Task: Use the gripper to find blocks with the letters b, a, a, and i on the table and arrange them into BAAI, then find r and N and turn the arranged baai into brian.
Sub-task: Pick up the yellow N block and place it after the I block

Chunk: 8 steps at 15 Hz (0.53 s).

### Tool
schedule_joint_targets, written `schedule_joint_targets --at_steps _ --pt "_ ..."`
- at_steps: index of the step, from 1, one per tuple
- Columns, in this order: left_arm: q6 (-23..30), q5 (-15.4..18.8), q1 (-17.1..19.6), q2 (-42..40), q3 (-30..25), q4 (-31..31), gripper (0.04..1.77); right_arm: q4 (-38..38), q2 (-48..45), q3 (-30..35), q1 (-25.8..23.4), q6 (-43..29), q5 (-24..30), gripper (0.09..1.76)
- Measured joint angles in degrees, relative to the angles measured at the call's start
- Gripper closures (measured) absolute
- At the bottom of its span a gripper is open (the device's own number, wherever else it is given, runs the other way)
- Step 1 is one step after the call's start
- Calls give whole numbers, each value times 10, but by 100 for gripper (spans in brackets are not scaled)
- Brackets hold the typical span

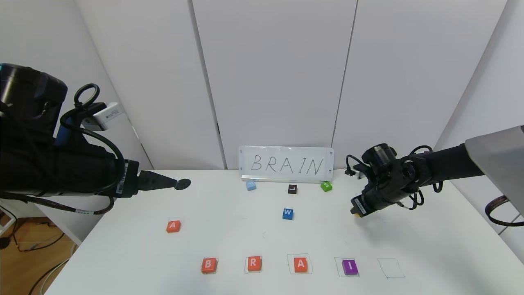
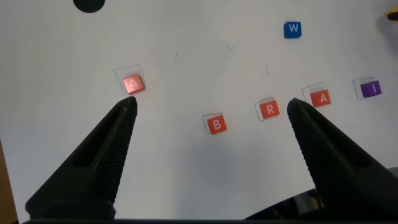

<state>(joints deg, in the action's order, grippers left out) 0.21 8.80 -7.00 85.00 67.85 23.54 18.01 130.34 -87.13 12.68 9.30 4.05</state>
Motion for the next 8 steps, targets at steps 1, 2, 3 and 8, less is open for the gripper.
schedule_joint_targets --at_steps 1,2,3,8 --pt "0 0 0 0 0 0 9 0 -13 15 -7 11 8 132" --pt "0 -2 -2 0 0 0 9 0 -26 31 -15 28 13 132" --pt "0 -6 -4 0 -1 0 9 -1 -39 47 -22 42 16 132" --pt "0 -17 -16 0 -5 0 9 -5 -110 127 -59 101 46 132"
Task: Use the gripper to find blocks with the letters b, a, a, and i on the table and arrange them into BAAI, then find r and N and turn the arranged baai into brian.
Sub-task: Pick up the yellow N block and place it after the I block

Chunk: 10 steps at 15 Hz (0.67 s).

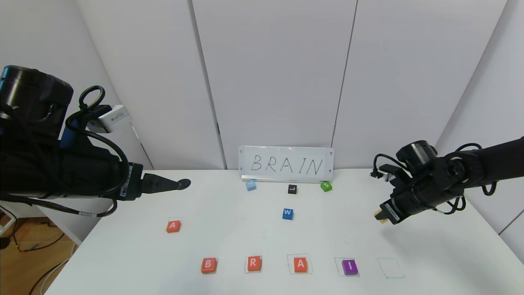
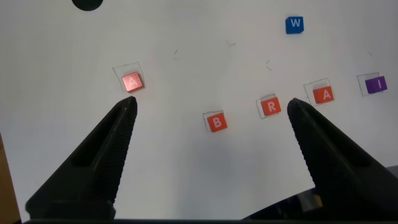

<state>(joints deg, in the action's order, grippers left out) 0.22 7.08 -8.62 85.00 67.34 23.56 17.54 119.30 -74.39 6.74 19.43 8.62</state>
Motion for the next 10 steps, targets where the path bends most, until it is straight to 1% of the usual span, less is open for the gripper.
schedule_joint_targets --at_steps 2,4,7,8,9,10 --pt "-1 -2 -2 0 -1 0 9 -8 -29 37 -10 44 7 132" --pt "0 -12 -6 0 -3 -1 9 -39 -52 71 -16 76 9 132" --pt "-1 -16 -13 0 -7 -1 9 -120 -84 175 -25 168 10 132" --pt "-1 -21 -15 2 -7 -1 9 -137 -95 205 -29 204 16 132" --pt "-1 -25 -17 3 -8 -1 9 -143 -104 224 -32 217 25 132" --pt "-1 -32 -21 5 -10 -1 9 -145 -112 239 -34 230 48 132"
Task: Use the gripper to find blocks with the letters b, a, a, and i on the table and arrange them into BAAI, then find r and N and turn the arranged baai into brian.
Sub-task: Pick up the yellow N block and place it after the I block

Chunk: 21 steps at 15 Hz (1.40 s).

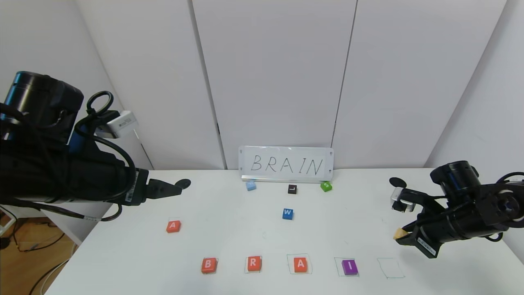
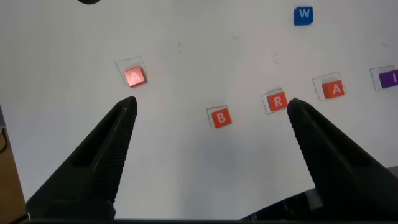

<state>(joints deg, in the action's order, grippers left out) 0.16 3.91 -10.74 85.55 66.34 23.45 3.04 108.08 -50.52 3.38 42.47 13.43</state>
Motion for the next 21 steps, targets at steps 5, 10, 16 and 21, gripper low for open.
schedule_joint_targets --at_steps 5,10,16,21 --pt "0 -6 -9 5 -5 0 9 2 -19 47 -7 93 19 132" --pt "-4 -10 -17 4 -11 0 9 9 -12 63 -13 169 51 132" --pt "-10 -45 -34 16 -44 -70 9 92 16 39 -42 331 76 132" --pt "-11 -40 -37 21 -49 -72 9 172 38 -21 -75 418 75 132"
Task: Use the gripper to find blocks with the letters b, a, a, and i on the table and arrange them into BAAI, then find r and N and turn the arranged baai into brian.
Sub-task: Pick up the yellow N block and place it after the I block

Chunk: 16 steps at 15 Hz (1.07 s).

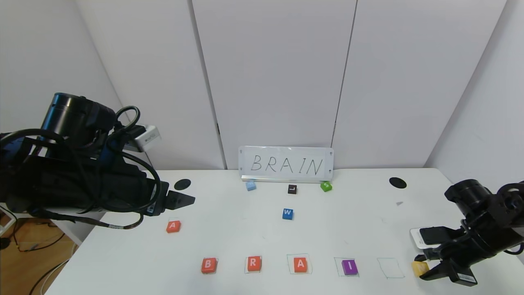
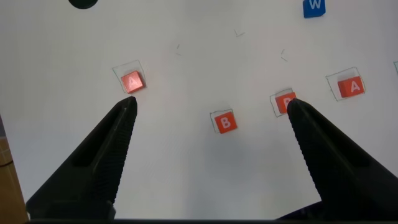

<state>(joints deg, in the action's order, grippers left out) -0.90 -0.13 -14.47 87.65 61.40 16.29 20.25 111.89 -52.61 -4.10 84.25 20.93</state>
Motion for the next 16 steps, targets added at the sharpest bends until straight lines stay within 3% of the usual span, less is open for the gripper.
schedule_joint_targets --at_steps 16 --pt "0 0 -16 -2 -8 0 9 -5 74 -58 55 2 1 132"
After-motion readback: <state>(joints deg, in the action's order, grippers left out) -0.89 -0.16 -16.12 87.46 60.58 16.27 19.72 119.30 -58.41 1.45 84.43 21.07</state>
